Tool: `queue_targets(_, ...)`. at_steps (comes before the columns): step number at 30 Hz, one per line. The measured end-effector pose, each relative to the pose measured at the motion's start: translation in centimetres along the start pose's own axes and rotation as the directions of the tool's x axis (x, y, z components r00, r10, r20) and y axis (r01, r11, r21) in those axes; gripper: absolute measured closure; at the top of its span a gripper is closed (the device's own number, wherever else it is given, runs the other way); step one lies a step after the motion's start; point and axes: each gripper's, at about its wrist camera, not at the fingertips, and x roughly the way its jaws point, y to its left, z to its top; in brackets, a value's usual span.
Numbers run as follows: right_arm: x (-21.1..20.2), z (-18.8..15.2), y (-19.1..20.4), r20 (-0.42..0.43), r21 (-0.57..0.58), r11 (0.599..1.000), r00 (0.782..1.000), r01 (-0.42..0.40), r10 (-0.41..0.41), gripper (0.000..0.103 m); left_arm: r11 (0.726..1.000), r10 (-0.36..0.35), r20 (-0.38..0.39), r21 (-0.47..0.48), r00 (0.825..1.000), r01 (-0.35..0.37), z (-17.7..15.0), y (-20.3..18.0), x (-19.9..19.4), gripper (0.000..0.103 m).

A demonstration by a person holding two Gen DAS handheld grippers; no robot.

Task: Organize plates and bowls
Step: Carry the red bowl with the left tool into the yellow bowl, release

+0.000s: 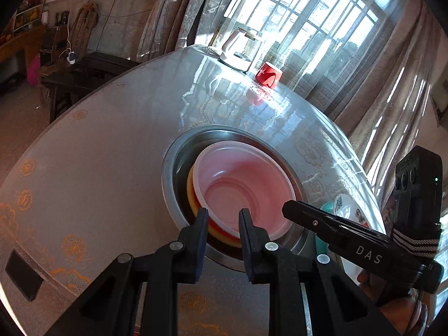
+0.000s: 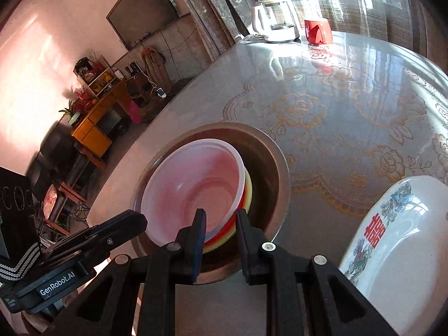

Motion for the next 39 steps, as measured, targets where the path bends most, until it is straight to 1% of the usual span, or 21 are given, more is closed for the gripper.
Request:
queue_targets(5, 0.7, 0.0, 0.5, -0.009, -0.016, 1.0, 1.0, 0.01, -0.01, 0.08, 1.0, -0.001, 0.0, 0.009, 1.0, 0.001, -0.2, -0.1, 0.1, 0.081)
queue_targets(9, 0.9, 0.0, 1.0, -0.004, -0.045, 0.998, 0.999, 0.034, -0.034, 0.08, 1.0, 0.011, -0.005, 0.021, 1.0, -0.011, -0.2, -0.3, 0.4, 0.081)
queue_targets(15, 0.8, -0.2, 1.2, -0.006, -0.045, 0.998, 0.999, 0.041, -0.041, 0.08, 0.998, 0.041, 0.003, 0.052, 0.999, -0.041, -0.4, -0.8, 0.5, 0.081)
queue_targets(19, 0.8, -0.2, 1.4, -0.011, -0.053, 0.997, 0.999, 0.05, -0.051, 0.076, 0.996, 0.055, 0.01, 0.073, 0.998, -0.056, -0.5, -0.9, 0.5, 0.081)
queue_targets(25, 0.9, -0.4, 1.8, -0.006, -0.076, 0.995, 0.998, 0.067, -0.068, 0.075, 0.993, 0.067, 0.019, 0.095, 0.998, -0.068, -0.6, -1.0, 0.6, 0.081)
queue_targets(30, 1.0, -0.6, 1.9, 0.004, -0.083, 0.994, 0.997, 0.075, -0.075, 0.076, 0.992, 0.069, 0.024, 0.104, 0.997, -0.071, -0.6, -1.1, 0.7, 0.081)
queue_targets(39, 0.9, -0.7, 1.7, 0.023, -0.092, 0.991, 0.995, 0.094, -0.093, 0.081, 0.991, 0.074, 0.025, 0.111, 0.997, -0.076, -0.8, -1.4, 0.8, 0.081)
